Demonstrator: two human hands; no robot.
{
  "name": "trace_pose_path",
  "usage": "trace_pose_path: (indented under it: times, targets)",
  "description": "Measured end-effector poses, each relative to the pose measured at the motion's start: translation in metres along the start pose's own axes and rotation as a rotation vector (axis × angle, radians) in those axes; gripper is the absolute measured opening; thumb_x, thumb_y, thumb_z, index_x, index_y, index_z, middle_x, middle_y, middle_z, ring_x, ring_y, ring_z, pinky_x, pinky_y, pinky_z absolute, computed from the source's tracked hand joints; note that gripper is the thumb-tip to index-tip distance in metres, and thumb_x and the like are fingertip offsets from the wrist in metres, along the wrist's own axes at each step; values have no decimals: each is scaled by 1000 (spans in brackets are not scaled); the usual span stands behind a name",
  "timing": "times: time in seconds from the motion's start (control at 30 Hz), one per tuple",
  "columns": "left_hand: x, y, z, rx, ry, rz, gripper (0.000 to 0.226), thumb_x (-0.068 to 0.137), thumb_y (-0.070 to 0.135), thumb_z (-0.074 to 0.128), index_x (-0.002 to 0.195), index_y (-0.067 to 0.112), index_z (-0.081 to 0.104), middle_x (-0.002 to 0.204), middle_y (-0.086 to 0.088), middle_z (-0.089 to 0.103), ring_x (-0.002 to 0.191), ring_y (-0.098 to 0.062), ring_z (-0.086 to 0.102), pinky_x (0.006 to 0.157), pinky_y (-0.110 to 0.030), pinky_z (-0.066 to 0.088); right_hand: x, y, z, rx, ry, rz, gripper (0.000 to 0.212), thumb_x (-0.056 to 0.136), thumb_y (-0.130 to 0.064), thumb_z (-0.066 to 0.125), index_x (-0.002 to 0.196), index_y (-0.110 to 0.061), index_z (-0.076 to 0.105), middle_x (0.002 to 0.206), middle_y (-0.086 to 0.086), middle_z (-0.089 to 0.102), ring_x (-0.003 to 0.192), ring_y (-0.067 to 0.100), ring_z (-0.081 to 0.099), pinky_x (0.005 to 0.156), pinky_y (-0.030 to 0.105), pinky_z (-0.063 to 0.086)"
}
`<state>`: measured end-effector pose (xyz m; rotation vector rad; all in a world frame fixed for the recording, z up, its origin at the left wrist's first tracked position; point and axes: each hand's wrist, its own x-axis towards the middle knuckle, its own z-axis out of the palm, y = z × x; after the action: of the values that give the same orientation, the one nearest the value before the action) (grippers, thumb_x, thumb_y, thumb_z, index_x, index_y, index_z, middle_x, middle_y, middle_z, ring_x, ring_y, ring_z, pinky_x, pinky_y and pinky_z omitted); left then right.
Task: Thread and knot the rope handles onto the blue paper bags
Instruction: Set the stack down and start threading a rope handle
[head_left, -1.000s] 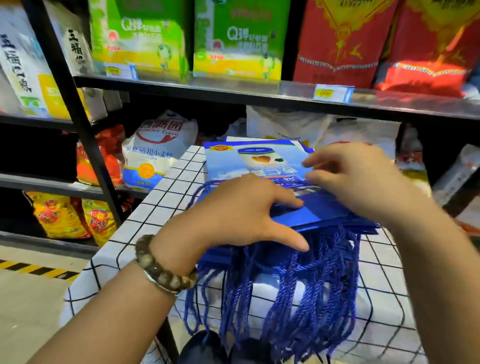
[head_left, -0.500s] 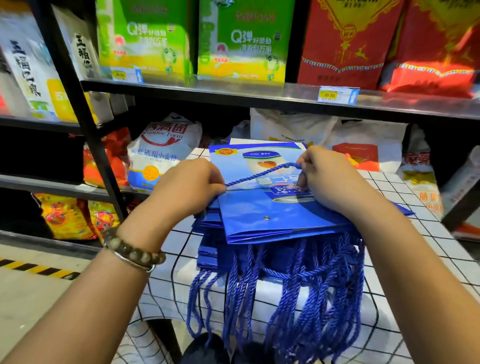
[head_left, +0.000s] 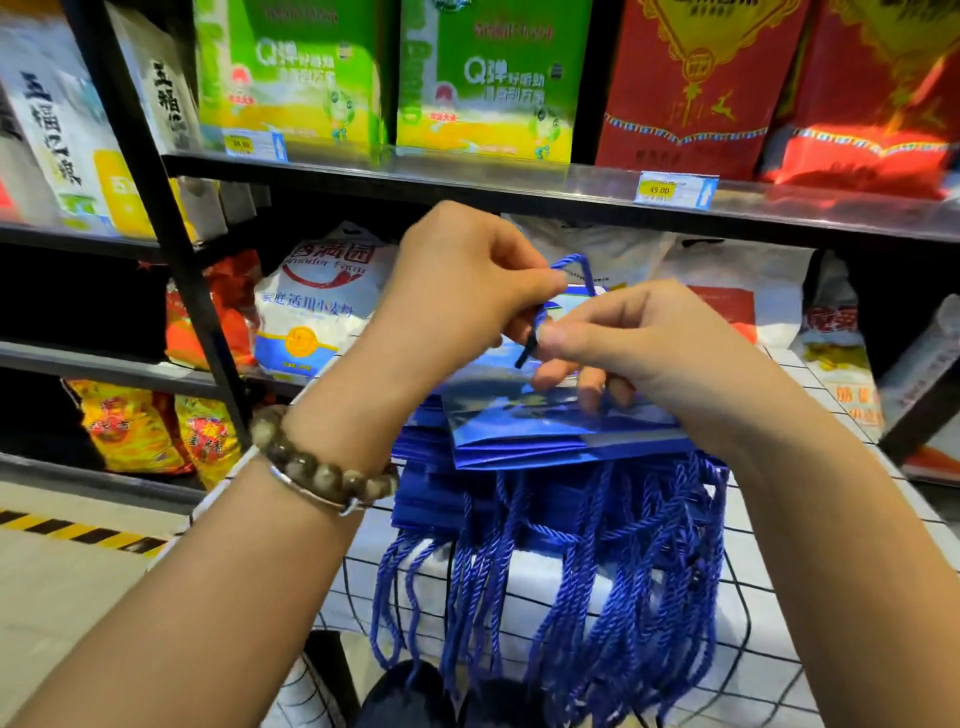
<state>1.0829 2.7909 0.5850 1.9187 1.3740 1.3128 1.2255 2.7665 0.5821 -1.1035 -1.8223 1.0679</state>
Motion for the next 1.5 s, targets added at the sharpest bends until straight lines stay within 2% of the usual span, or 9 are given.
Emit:
trace_pose_path:
  times: [0.2, 0.33, 0.47, 0.7, 0.9, 1.13, 1.27, 1.4, 1.5]
  targets:
    - [-14, -5, 10, 140, 74, 109, 13, 74, 24, 74, 64, 16, 70, 57, 8, 65, 43, -4, 52, 52, -26, 47, 0, 10, 1, 7, 68, 114, 9, 74, -18, 69, 67, -12, 68, 63, 5, 70, 45, 11, 60, 40, 14, 39]
    - [-21, -5, 8, 263, 175, 178, 18, 69, 39, 68, 70, 21, 73, 68, 0, 70, 66, -19, 65, 63, -36, 51, -3, 12, 1, 223, -10, 162, 15, 78, -10, 63, 65, -13, 69, 64, 4, 70, 55, 14, 67, 49, 17, 51]
    - [-25, -5, 10, 277, 199, 175, 24, 67, 42, 61, 72, 22, 74, 71, -3, 71, 70, -25, 65, 65, -40, 51, -5, 10, -2, 359, -50, 183, 6, 57, -17, 66, 56, -16, 71, 60, 2, 69, 55, 13, 68, 49, 17, 53]
    - [-38, -9, -13, 383, -79, 43, 37, 67, 57, 58, 78, 26, 75, 75, 1, 72, 77, -15, 66, 73, -37, 52, -2, 18, 4, 154, 16, 154, 21, 70, 9, 68, 83, -6, 63, 53, 0, 63, 47, 9, 61, 50, 17, 53]
    - [-64, -16, -30, 441, -290, -30, 51, 53, 67, 67, 89, 30, 74, 93, 12, 73, 89, -5, 64, 84, -32, 50, -2, 15, 8, 153, 36, 53, 26, 71, 11, 67, 81, -11, 56, 51, 0, 60, 46, 10, 61, 53, 19, 55]
    - [-65, -18, -30, 345, -272, 87, 26, 63, 54, 68, 86, 42, 68, 87, 29, 64, 78, 3, 62, 72, -24, 45, -1, 18, 14, 59, 15, 27, 25, 72, 11, 67, 74, -11, 54, 49, -3, 61, 48, 7, 61, 54, 17, 53]
    - [-65, -25, -28, 357, -156, 153, 34, 71, 51, 58, 73, 22, 75, 68, 3, 70, 69, -10, 58, 66, -27, 42, 1, 16, 12, -150, 0, -47, 21, 73, 3, 70, 73, -14, 59, 57, -2, 62, 52, 4, 55, 54, 12, 43]
    - [-67, -24, -28, 464, -91, 257, 44, 78, 50, 47, 69, 15, 71, 50, -1, 57, 61, -12, 41, 54, -23, 29, 5, 7, 9, -330, -107, -114, 22, 78, -1, 66, 75, -22, 59, 67, 3, 66, 59, 5, 53, 60, 17, 42]
    - [-65, -24, -31, 500, -8, 281, 38, 82, 42, 48, 72, 13, 71, 49, 7, 48, 57, -13, 38, 52, -25, 24, 10, 3, 8, -447, -144, -183, 21, 85, -5, 60, 81, -26, 61, 83, 9, 71, 75, 22, 63, 73, 32, 48]
